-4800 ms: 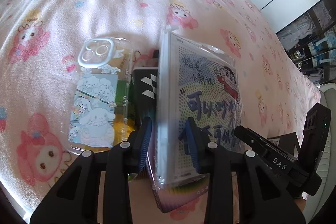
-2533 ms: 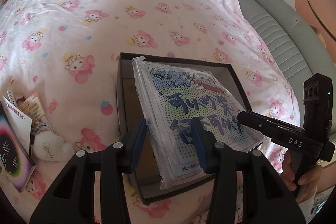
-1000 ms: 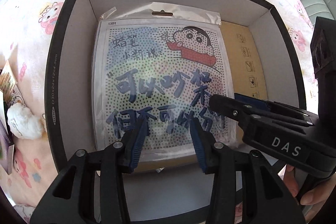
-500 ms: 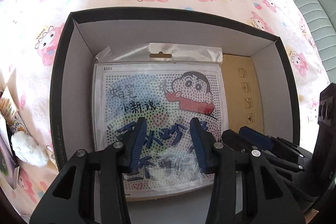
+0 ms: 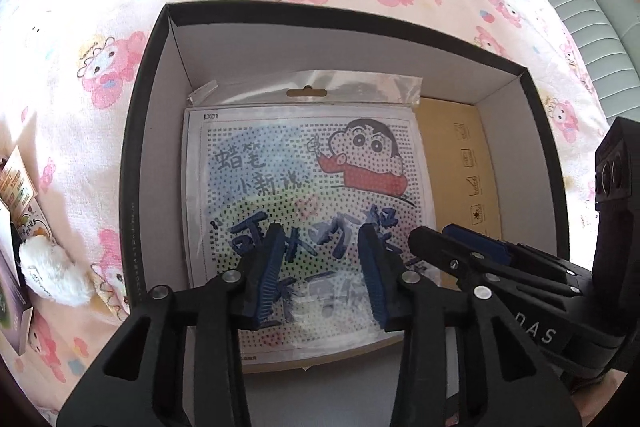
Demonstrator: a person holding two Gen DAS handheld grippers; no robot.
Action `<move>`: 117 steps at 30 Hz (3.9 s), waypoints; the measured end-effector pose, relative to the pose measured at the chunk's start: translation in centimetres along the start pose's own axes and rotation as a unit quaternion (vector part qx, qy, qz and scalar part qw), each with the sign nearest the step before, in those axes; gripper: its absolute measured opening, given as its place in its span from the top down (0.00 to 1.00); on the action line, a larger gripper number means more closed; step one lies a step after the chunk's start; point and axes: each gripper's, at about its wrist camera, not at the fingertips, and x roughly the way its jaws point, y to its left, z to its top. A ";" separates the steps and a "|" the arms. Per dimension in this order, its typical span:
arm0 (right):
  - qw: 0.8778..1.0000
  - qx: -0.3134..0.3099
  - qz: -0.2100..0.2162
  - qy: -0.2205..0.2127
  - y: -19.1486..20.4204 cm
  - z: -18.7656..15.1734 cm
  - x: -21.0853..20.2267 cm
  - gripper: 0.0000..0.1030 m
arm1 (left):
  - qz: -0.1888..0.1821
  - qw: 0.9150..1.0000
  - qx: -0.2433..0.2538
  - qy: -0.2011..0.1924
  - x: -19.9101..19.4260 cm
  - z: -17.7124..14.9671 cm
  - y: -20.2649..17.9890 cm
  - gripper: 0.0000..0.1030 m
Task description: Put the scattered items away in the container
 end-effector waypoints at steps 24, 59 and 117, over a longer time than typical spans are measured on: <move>0.964 -0.092 -0.038 -0.248 11.8 -6.4 -17.9 0.60 | 0.020 0.972 0.110 -0.207 -19.6 -8.6 0.6 0.42; 0.935 -0.345 0.002 -0.083 38.2 -5.3 2.1 0.60 | 0.021 0.938 -0.309 -0.152 -17.3 -12.5 34.1 0.43; 0.963 -0.268 -0.009 -0.020 28.7 -6.0 6.9 0.54 | -0.069 0.940 -0.332 -0.049 -5.7 -8.6 34.6 0.60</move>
